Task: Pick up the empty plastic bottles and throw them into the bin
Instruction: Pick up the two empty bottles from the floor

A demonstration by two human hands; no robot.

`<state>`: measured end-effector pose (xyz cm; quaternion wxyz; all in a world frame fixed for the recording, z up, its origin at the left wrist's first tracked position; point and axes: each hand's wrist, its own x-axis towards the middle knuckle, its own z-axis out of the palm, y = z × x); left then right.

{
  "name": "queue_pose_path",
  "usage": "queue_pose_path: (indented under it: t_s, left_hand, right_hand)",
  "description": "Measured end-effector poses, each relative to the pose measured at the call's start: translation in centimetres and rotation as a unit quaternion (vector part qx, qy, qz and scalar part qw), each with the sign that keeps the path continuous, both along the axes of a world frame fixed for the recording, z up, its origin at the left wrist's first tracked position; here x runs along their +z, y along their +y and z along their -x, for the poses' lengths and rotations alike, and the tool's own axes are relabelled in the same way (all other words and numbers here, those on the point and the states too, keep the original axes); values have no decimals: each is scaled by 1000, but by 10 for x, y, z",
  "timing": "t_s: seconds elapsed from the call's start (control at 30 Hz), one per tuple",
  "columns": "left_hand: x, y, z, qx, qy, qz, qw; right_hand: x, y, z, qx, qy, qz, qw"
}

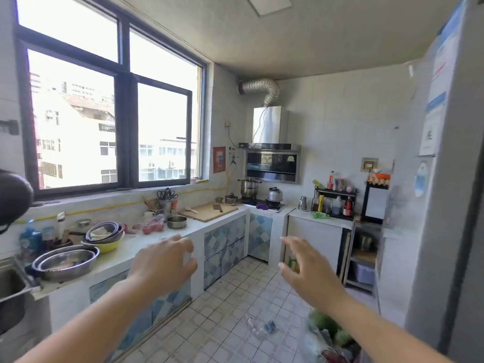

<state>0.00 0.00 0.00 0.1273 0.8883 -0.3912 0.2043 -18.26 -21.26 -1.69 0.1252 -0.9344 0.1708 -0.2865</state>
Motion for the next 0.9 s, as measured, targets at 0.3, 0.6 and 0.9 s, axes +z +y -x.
queue_pose_path:
  t_s: [0.3,0.6,0.9]
  left_hand:
    - [3,-32,-147,6,-57,-7,998]
    - [-11,-100,-290,11,-10,-31,999]
    - [-38,-247,-344,-68,1,-25,997]
  right_hand:
    - [14,-45,-145,-66,9,97,993]
    - [0,-95,-267,-84,25,86,992]
    - [-24,-214,-304,-126,49,70,988]
